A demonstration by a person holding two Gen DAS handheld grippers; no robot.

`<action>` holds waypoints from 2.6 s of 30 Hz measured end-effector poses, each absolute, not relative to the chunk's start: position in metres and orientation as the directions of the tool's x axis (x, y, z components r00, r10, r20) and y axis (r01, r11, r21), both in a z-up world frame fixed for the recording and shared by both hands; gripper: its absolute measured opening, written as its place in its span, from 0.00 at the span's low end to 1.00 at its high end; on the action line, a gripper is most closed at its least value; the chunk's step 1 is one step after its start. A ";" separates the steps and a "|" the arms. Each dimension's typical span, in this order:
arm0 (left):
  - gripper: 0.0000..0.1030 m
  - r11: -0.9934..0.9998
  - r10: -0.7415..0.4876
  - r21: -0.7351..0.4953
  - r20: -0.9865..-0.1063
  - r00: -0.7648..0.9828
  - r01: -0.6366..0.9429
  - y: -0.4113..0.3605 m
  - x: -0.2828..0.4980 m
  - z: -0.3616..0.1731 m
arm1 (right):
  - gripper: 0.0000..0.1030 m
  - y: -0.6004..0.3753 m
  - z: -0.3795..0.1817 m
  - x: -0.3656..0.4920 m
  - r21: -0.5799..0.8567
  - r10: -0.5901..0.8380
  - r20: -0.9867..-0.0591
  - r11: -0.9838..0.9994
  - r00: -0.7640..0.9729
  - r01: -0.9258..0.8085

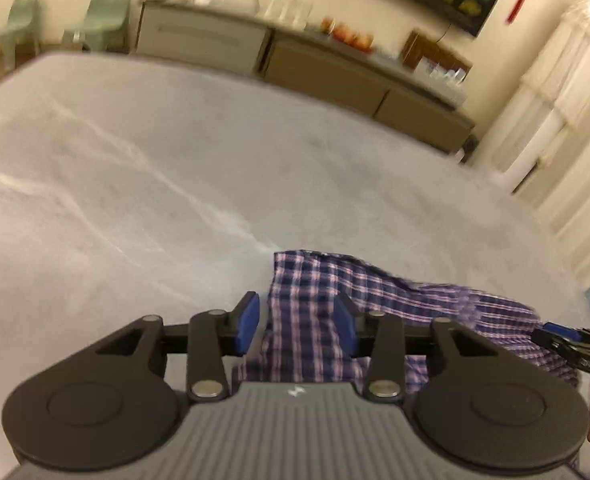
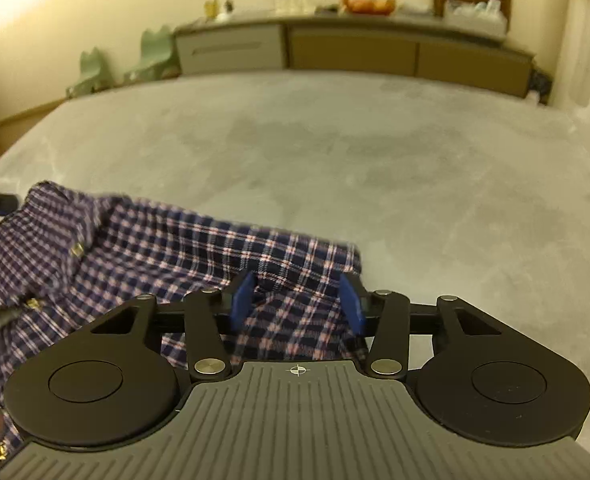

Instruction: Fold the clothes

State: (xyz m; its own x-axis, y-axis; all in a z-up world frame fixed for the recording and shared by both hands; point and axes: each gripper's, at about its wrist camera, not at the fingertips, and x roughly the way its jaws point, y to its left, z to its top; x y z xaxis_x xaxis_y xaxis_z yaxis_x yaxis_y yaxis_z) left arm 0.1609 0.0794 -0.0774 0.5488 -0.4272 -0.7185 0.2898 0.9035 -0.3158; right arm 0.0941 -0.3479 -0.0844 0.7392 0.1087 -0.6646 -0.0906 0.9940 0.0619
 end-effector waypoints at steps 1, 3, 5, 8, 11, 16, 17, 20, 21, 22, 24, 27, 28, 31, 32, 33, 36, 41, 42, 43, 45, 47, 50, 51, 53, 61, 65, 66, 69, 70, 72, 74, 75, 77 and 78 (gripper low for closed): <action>0.39 0.902 -0.430 -0.322 -0.718 0.547 0.288 0.081 0.154 -0.079 | 0.46 -0.346 -0.077 0.083 0.061 0.115 -0.639 0.993 0.761 -0.098; 0.40 0.899 -0.437 -0.333 -0.716 0.545 0.284 0.085 0.140 -0.081 | 0.49 -0.339 -0.062 0.058 0.088 0.182 -0.580 0.983 0.794 -0.161; 0.40 0.896 -0.443 -0.344 -0.714 0.542 0.279 0.089 0.126 -0.084 | 0.51 -0.332 -0.061 0.040 0.124 0.254 -0.583 0.967 0.772 -0.224; 0.29 0.892 -0.453 -0.362 -0.711 0.538 0.273 0.094 0.105 -0.088 | 0.53 -0.321 -0.093 0.041 0.053 0.193 -0.707 0.974 0.680 -0.221; 0.41 0.875 -0.483 -0.398 -0.661 0.575 0.276 0.101 0.083 -0.061 | 0.52 -0.315 -0.084 0.022 -0.034 0.156 -0.678 0.970 0.718 -0.242; 0.47 0.796 -0.587 -0.378 -0.673 0.450 0.472 0.091 0.029 -0.055 | 0.55 -0.332 -0.065 -0.010 0.056 0.230 -0.619 0.967 0.751 -0.250; 0.47 0.792 -0.578 -0.356 -0.699 0.421 0.496 0.088 0.026 -0.062 | 0.55 -0.331 -0.068 -0.010 0.050 0.233 -0.633 0.964 0.739 -0.261; 0.47 0.813 -0.514 -0.280 -0.758 0.402 0.511 0.085 0.030 -0.083 | 0.53 -0.320 -0.085 -0.009 -0.032 0.183 -0.686 0.959 0.704 -0.280; 0.36 0.826 -0.489 -0.254 -0.767 0.416 0.504 0.086 0.036 -0.089 | 0.53 -0.319 -0.086 -0.013 -0.027 0.178 -0.691 0.962 0.700 -0.271; 0.29 0.840 -0.473 -0.246 -0.768 0.431 0.484 0.088 0.050 -0.091 | 0.53 -0.318 -0.087 -0.017 -0.019 0.173 -0.696 0.966 0.696 -0.260; 0.20 0.906 -0.374 -0.200 -0.791 0.484 0.373 0.087 0.090 -0.086 | 0.52 -0.315 -0.087 -0.025 0.011 0.172 -0.704 0.973 0.689 -0.231; 0.26 0.995 -0.097 -0.077 -0.791 0.604 0.060 0.095 0.156 -0.081 | 0.50 -0.269 -0.085 -0.047 0.096 0.264 -0.695 0.956 0.669 -0.277; 0.26 0.995 -0.050 -0.092 -0.791 0.610 -0.038 0.105 0.174 -0.079 | 0.49 -0.247 -0.080 -0.058 0.152 0.364 -0.674 0.920 0.643 -0.361; 0.31 0.972 -0.105 -0.216 -0.745 0.659 -0.089 0.132 0.177 -0.057 | 0.48 -0.205 -0.062 -0.088 0.187 0.519 -0.594 0.832 0.615 -0.522; 0.33 0.971 -0.131 -0.230 -0.729 0.671 -0.060 0.133 0.166 -0.049 | 0.50 -0.203 -0.054 -0.093 0.169 0.519 -0.569 0.833 0.638 -0.527; 0.37 0.970 -0.158 -0.240 -0.714 0.682 -0.027 0.133 0.154 -0.041 | 0.53 -0.212 -0.048 -0.091 0.178 0.509 -0.546 0.846 0.665 -0.502; 0.45 0.931 -0.357 -0.318 -0.705 0.613 0.177 0.108 0.111 -0.038 | 0.55 -0.255 -0.036 -0.062 0.240 0.452 -0.529 0.892 0.718 -0.384; 0.51 0.915 -0.402 -0.322 -0.751 0.523 0.242 0.056 0.096 -0.069 | 0.56 -0.306 -0.047 0.007 0.075 0.176 -0.661 0.983 0.729 -0.169; 0.52 0.919 -0.394 -0.333 -0.758 0.520 0.212 0.054 0.106 -0.076 | 0.56 -0.314 -0.053 0.013 0.064 0.151 -0.687 0.987 0.711 -0.148; 0.52 0.921 -0.389 -0.346 -0.764 0.516 0.181 0.052 0.116 -0.082 | 0.56 -0.321 -0.060 0.017 0.062 0.137 -0.709 0.989 0.692 -0.132; 0.46 0.909 -0.409 -0.385 -0.752 0.517 0.159 0.051 0.138 -0.090 | 0.51 -0.327 -0.073 0.015 0.100 0.162 -0.740 0.986 0.653 -0.130; 0.37 0.911 -0.408 -0.372 -0.757 0.510 0.178 0.042 0.164 -0.089 | 0.50 -0.321 -0.080 0.000 0.116 0.167 -0.743 0.986 0.648 -0.122; 0.36 0.919 -0.391 -0.354 -0.770 0.504 0.173 0.031 0.225 -0.084 | 0.51 -0.293 -0.081 -0.025 0.165 0.169 -0.735 0.984 0.656 -0.069; 0.37 0.928 -0.368 -0.342 -0.774 0.515 0.148 0.031 0.243 -0.078 | 0.54 -0.273 -0.079 -0.033 0.191 0.217 -0.730 0.975 0.648 -0.111; 0.39 0.943 -0.320 -0.319 -0.782 0.535 0.097 0.031 0.281 -0.067 | 0.58 -0.231 -0.076 -0.049 0.242 0.309 -0.716 0.951 0.626 -0.193; 0.56 0.941 -0.333 -0.287 -0.695 0.638 0.178 0.085 0.193 -0.011 | 0.64 -0.259 -0.056 -0.001 0.330 0.389 -0.667 0.919 0.635 -0.216; 0.56 0.929 -0.367 -0.307 -0.700 0.613 0.206 0.090 0.139 -0.034 | 0.64 -0.311 -0.051 0.073 0.407 0.369 -0.660 0.908 0.655 -0.102; 0.56 0.926 -0.375 -0.311 -0.701 0.606 0.213 0.092 0.125 -0.039 | 0.63 -0.307 -0.048 0.088 0.373 0.357 -0.644 0.919 0.677 -0.129; 0.54 0.964 -0.264 -0.200 -0.747 0.609 0.173 0.085 0.125 -0.060 | 0.57 -0.296 -0.048 0.129 0.292 0.362 -0.596 0.929 0.716 -0.227; 0.54 0.978 -0.208 -0.152 -0.763 0.612 0.143 0.086 0.131 -0.068 | 0.53 -0.291 -0.054 0.140 0.282 0.380 -0.599 0.924 0.705 -0.259; 0.56 0.991 -0.132 -0.093 -0.777 0.616 0.095 0.100 0.139 -0.077 | 0.42 -0.287 -0.070 0.156 0.243 0.362 -0.639 0.932 0.679 -0.268; 0.55 0.987 -0.155 -0.142 -0.765 0.626 0.072 0.118 0.141 -0.072 | 0.33 -0.293 -0.081 0.160 0.202 0.323 -0.666 0.946 0.673 -0.253; 0.54 0.984 -0.167 -0.166 -0.755 0.635 0.060 0.126 0.138 -0.066 | 0.33 -0.295 -0.083 0.160 0.185 0.307 -0.672 0.951 0.674 -0.248; 0.56 0.984 -0.169 -0.159 -0.730 0.662 0.077 0.134 0.125 -0.057 | 0.42 -0.297 -0.068 0.153 0.167 0.296 -0.654 0.954 0.696 -0.248; 0.58 0.982 -0.184 -0.162 -0.734 0.654 0.095 0.132 0.121 -0.059 | 0.53 -0.297 -0.060 0.149 0.155 0.294 -0.638 0.954 0.711 -0.255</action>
State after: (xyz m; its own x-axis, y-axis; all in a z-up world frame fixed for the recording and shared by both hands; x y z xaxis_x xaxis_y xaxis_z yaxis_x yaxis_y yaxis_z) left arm 0.1213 0.1319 -0.0590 0.6542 -0.1839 -0.7336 0.0946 0.9823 -0.1619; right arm 0.1493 -0.2975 -0.0596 0.7115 0.2940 -0.6383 -0.2551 0.9544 0.1552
